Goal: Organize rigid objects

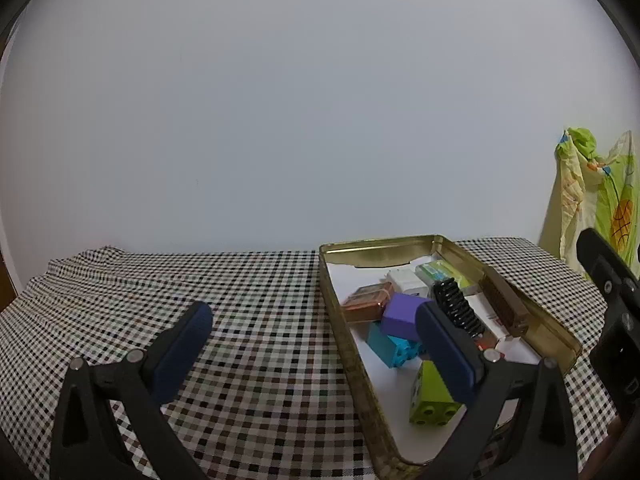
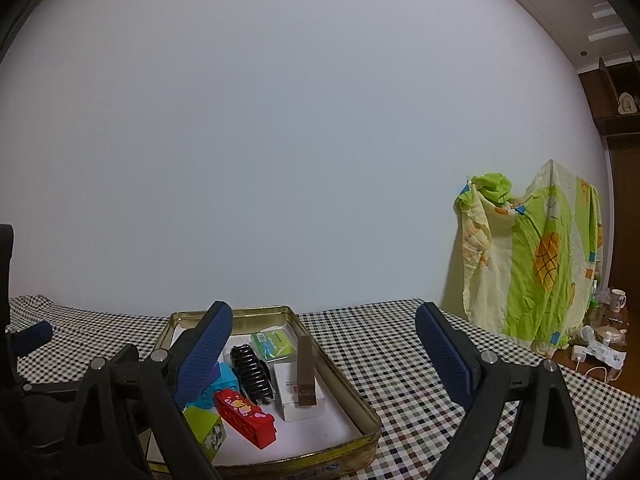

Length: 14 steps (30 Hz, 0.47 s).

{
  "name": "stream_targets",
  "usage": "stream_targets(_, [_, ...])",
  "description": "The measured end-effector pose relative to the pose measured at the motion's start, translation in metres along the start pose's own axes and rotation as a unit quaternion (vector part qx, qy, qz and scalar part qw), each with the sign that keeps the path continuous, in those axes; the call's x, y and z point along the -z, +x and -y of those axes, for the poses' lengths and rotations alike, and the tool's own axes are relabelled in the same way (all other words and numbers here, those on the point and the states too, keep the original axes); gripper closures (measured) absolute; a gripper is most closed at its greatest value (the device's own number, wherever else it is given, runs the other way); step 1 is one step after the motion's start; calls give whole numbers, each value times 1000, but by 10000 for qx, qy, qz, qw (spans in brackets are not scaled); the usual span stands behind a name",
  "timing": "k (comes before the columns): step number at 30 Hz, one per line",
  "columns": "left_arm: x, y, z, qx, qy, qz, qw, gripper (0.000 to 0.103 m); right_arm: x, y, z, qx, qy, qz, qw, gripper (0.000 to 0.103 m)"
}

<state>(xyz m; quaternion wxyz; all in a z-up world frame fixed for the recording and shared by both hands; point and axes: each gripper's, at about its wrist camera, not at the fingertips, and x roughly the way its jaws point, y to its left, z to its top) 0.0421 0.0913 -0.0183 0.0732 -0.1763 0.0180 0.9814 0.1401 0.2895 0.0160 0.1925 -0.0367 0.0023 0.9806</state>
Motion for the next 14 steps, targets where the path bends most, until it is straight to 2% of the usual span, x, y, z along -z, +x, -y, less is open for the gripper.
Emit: stream_targets(14, [1, -1, 0, 6, -11, 29, 10000, 0, 0, 7, -5, 14, -19, -43, 10000, 8])
